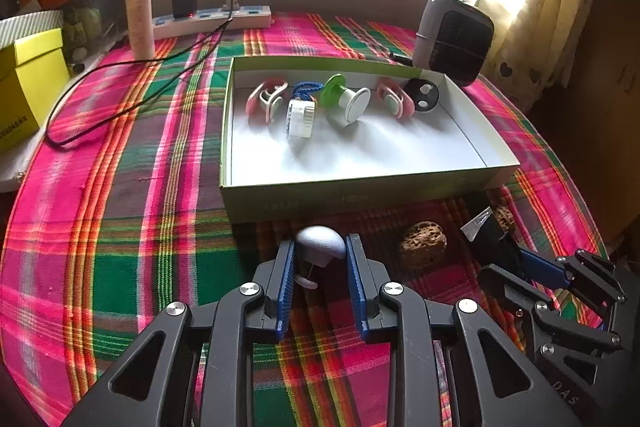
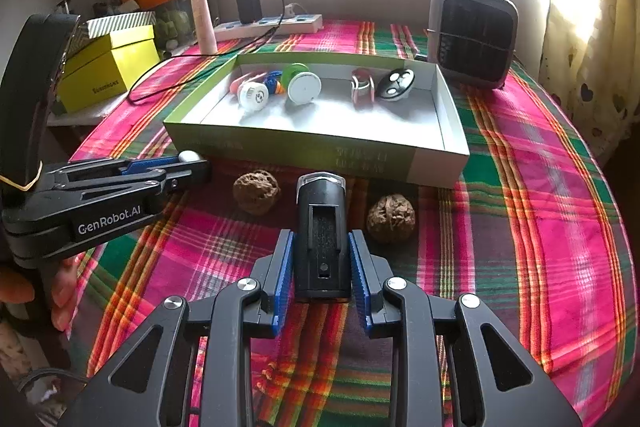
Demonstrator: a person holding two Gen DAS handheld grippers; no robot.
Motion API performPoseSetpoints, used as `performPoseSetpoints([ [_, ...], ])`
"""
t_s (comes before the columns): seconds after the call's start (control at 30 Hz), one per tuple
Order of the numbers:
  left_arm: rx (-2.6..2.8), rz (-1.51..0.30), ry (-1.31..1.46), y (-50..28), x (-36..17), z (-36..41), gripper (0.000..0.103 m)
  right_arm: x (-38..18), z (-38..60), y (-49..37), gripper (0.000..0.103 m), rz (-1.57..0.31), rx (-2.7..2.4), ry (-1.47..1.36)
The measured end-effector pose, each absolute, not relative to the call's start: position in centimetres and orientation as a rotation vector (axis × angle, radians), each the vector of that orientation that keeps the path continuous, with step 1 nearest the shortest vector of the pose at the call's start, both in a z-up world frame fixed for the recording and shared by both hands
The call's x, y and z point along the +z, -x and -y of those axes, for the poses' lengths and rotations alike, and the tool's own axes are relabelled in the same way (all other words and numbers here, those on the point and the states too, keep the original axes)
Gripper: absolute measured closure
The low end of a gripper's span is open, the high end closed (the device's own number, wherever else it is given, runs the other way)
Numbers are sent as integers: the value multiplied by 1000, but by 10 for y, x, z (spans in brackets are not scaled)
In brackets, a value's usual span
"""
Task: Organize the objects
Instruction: 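Lift the mushroom toy with the left tool while the right tool carries the cylinder toward the tray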
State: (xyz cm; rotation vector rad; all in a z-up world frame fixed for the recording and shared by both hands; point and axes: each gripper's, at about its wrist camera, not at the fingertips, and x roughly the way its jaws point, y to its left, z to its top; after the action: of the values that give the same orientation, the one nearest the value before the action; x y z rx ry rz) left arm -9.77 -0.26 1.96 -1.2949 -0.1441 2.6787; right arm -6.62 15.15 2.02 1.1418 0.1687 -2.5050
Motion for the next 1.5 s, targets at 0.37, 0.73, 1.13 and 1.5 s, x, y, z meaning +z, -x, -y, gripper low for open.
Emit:
performPoseSetpoints([
  [0.37,2690,160,1249,96,36,5,80,36,-156,70,75,-137,-2511,-1113],
  [0.73,2715,176,1220,111,52,10,80,48,-163,91,75,-124,-2529,-1099],
  [1.13,2749,204,1225,138,54,21,80,60,-178,131,75,-94,-2563,-1126],
  [1.5,2751,200,1244,155,50,23,80,54,-179,160,75,-113,-2586,-1176],
])
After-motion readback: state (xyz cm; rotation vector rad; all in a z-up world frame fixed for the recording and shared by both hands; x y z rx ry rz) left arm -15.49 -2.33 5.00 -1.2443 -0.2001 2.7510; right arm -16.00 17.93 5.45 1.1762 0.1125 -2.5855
